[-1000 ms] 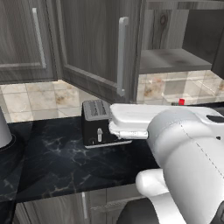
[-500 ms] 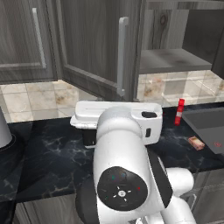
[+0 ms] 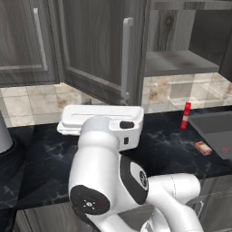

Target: Open the cabinet. Pick the bar soap and place it next to the sink. Then close the cabinet.

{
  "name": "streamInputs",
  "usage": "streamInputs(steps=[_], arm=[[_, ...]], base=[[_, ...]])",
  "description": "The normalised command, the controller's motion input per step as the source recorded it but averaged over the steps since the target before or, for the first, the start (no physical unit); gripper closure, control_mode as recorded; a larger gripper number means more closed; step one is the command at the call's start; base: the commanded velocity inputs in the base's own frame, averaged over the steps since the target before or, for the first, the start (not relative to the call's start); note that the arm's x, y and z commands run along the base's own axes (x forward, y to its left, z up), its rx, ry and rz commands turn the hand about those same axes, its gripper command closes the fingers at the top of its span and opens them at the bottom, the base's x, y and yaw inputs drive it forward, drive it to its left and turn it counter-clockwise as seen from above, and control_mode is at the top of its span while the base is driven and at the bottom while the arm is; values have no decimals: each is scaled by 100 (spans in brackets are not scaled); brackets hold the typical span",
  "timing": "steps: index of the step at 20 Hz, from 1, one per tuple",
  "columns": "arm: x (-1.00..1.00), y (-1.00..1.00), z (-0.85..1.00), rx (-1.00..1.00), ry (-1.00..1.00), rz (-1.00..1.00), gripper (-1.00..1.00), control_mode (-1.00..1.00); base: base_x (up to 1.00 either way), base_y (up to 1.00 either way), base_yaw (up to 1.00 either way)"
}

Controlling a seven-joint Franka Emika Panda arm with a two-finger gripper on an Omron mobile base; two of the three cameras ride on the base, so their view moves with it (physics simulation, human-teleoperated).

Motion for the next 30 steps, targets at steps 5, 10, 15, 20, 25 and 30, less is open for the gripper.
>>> streamInputs(steps=[5, 10, 15, 20, 25, 30], arm=[[-6, 16, 3, -3, -8, -18, -100, -100], [-14, 4, 16, -1, -5, -23, -100, -100], [-51, 0, 46, 0, -7, -14, -100, -100], [-31, 0, 31, 0, -2, -3, -100, -100], [6, -24, 1, 0, 0, 0, -100, -100], [2, -31, 0, 0, 6, 0, -100, -100]], base=[[0, 0, 0], [0, 0, 0], [0, 0, 0], [0, 0, 0], [0, 0, 0], [0, 0, 0]])
